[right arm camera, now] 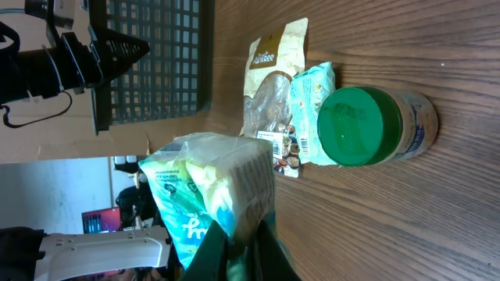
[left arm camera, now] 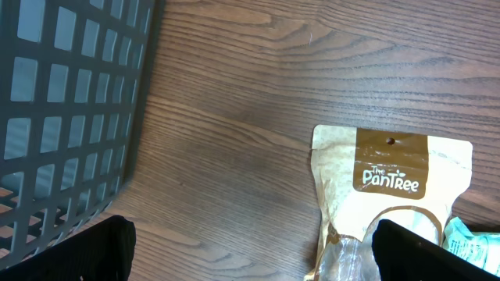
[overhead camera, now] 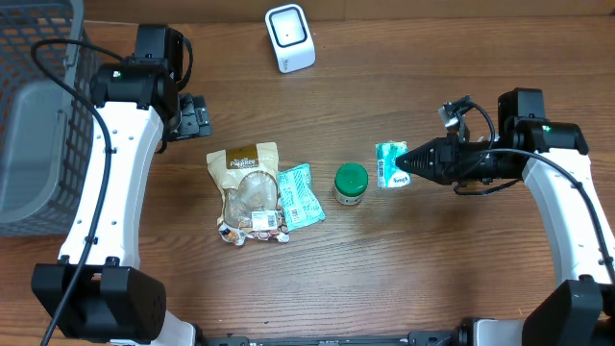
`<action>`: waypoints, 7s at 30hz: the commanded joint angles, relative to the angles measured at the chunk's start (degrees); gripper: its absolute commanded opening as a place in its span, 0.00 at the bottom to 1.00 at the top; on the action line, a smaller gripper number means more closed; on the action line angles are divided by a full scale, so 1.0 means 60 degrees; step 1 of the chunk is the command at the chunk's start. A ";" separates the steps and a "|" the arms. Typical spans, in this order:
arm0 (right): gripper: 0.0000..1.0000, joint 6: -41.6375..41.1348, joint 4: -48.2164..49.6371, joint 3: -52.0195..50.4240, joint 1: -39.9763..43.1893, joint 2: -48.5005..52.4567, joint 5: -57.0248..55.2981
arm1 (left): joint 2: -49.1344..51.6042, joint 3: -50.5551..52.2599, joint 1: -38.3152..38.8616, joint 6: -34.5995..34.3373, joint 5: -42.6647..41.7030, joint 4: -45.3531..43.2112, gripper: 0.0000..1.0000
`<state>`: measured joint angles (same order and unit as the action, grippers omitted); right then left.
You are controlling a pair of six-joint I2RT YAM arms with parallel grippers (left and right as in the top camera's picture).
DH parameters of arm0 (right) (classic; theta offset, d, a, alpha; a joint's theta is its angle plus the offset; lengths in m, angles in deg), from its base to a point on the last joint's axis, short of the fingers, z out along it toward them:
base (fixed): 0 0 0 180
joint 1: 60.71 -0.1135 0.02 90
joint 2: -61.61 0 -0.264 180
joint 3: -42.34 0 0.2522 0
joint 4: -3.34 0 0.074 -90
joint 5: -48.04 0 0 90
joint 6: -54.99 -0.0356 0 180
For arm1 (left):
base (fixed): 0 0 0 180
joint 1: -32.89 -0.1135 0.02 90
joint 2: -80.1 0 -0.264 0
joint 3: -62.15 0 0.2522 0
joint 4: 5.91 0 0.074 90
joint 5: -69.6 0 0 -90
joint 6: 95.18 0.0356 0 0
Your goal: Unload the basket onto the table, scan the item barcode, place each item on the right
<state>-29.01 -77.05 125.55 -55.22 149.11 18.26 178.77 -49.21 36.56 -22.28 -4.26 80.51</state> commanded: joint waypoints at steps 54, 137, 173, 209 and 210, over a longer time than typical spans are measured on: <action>0.04 0.2157 -0.0805 0.0324 0.0481 -0.1741 0.4958 | 0.0040 -0.0131 -0.0044 0.0066 0.0124 -0.0007 0.99; 0.04 -0.2040 0.0867 0.0321 0.1581 -0.3388 0.4954 | 0.0040 -0.0131 -0.0044 0.0066 0.0124 -0.0007 1.00; 0.04 -0.2528 0.1155 0.0295 -0.1228 -0.3166 -0.3661 | 0.0040 -0.0131 -0.0044 0.0066 0.0124 -0.0007 1.00; 0.04 -0.0127 0.2728 0.9045 -0.5176 0.4320 -1.1446 | 0.0040 -0.0131 -0.0044 0.0066 0.0124 -0.0007 0.99; 0.04 0.0171 0.3020 0.9045 -0.5224 0.4550 -1.1606 | 0.0040 -0.0131 -0.0044 0.0066 0.0124 -0.0007 1.00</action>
<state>-35.07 -62.08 178.88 -85.71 173.22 -45.03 178.77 -49.21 36.56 -22.28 -4.26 80.49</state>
